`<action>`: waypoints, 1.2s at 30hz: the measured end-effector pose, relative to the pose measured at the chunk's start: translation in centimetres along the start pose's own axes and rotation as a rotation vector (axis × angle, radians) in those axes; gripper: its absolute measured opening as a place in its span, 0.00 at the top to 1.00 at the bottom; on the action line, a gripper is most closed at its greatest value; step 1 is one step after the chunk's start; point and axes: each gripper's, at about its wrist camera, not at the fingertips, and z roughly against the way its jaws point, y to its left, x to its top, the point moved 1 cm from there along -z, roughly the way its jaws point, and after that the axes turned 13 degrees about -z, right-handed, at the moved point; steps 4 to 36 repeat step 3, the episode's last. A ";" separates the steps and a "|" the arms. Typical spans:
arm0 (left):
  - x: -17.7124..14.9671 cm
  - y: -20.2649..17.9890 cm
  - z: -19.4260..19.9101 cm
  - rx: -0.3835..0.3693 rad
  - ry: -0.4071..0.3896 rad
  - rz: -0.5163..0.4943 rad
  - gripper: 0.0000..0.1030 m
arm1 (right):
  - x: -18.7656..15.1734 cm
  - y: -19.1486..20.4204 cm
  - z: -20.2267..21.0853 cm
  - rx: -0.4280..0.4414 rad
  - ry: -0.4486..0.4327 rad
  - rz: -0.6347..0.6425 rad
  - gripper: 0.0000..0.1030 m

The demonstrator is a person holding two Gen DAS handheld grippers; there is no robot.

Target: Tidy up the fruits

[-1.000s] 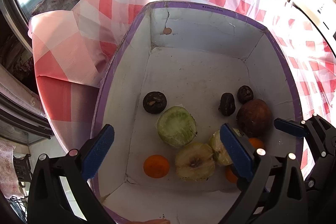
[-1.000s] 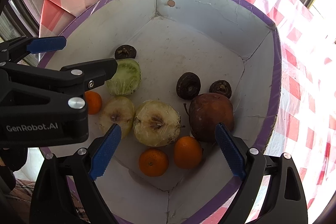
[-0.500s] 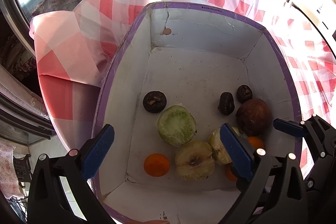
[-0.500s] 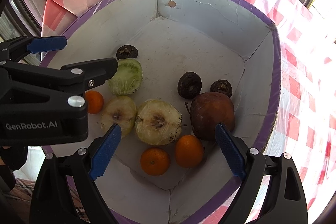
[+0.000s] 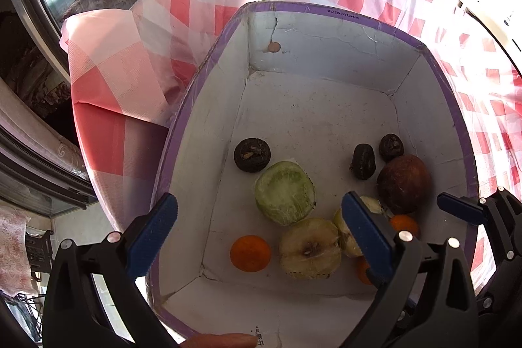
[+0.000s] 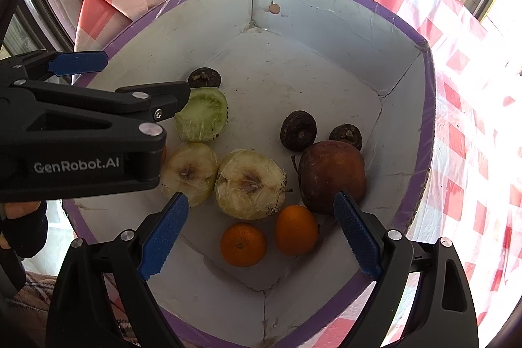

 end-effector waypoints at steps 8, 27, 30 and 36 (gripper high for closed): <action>-0.3 -0.4 0.1 0.013 0.011 -0.008 0.02 | -0.2 0.1 0.2 0.006 -0.010 0.003 0.15; -0.3 -0.4 0.1 0.013 0.011 -0.008 0.02 | -0.2 0.1 0.2 0.006 -0.010 0.003 0.15; -0.3 -0.4 0.1 0.013 0.011 -0.008 0.02 | -0.2 0.1 0.2 0.006 -0.010 0.003 0.15; -0.3 -0.4 0.1 0.013 0.011 -0.008 0.02 | -0.2 0.1 0.2 0.006 -0.010 0.003 0.15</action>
